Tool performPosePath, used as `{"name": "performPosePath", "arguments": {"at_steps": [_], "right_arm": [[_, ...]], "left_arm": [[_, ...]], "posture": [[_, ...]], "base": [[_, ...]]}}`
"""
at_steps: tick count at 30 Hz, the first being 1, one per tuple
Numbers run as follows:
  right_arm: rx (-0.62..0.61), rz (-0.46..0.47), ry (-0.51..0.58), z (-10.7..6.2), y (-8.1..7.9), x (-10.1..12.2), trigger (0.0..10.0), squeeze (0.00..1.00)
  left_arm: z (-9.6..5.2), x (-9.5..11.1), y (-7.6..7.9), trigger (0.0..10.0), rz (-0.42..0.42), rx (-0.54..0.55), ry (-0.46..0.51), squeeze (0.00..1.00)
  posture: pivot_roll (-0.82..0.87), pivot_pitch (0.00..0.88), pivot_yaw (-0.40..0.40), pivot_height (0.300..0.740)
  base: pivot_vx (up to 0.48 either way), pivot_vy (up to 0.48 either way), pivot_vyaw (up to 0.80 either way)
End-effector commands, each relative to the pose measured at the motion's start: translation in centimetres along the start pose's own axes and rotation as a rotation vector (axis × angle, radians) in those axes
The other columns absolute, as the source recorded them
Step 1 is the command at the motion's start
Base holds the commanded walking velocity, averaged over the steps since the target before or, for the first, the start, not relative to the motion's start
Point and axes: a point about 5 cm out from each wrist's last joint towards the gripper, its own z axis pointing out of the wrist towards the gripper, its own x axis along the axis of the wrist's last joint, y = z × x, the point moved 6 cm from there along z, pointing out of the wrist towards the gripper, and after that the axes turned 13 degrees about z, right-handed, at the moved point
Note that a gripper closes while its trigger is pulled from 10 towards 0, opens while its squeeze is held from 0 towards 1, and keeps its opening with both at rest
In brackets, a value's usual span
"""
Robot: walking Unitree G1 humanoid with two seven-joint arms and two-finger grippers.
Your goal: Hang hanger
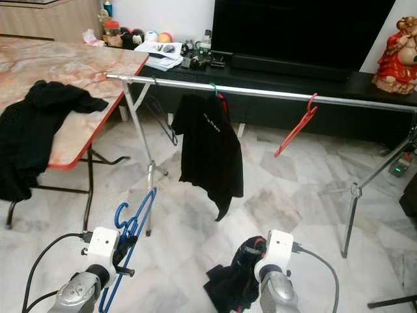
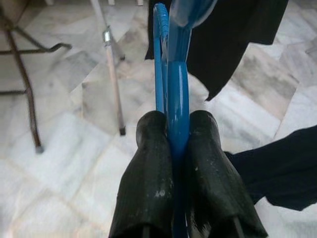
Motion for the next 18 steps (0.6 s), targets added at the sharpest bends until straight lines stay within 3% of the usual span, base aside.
{"name": "performPosePath", "arguments": {"at_steps": [1, 11, 13, 14, 18], "right_arm": [[0.015, -0.005, 0.050, 0.4, -0.5, 1.6, 10.0, 0.00], [0.021, -0.003, 0.072, 0.7, -0.9, 2.6, 10.0, 0.00], [0.020, -0.008, 0.080, 0.8, -1.0, 3.0, 10.0, 0.00], [0.024, -0.015, 0.096, 1.0, -1.3, 3.8, 10.0, 0.00], [0.028, -0.017, 0.104, 1.1, -1.5, 4.2, 10.0, 0.00]], "left_arm": [[-0.1, -0.2, 0.0, 10.0, 0.000, -0.002, 0.001, 0.00], [0.0, -0.2, -0.1, 10.0, -0.015, -0.006, 0.013, 0.00], [0.0, 0.2, 0.2, 10.0, -0.009, -0.044, 0.029, 0.00], [-0.1, 1.0, 1.0, 10.0, 0.016, -0.129, 0.048, 0.00], [-0.2, 1.2, 1.3, 10.0, 0.029, -0.166, 0.052, 0.00]], "posture": [[0.13, 0.000, -0.042, 0.740], [0.13, 0.000, -0.044, 0.740], [0.13, 0.000, -0.046, 0.740], [0.13, 0.000, -0.047, 0.740], [0.13, 0.000, -0.047, 0.740]], "base": [[0.000, 0.000, 0.00], [0.000, 0.000, 0.00], [0.000, 0.000, 0.00], [0.000, 0.000, 0.00], [0.000, 0.000, 0.00]]}}
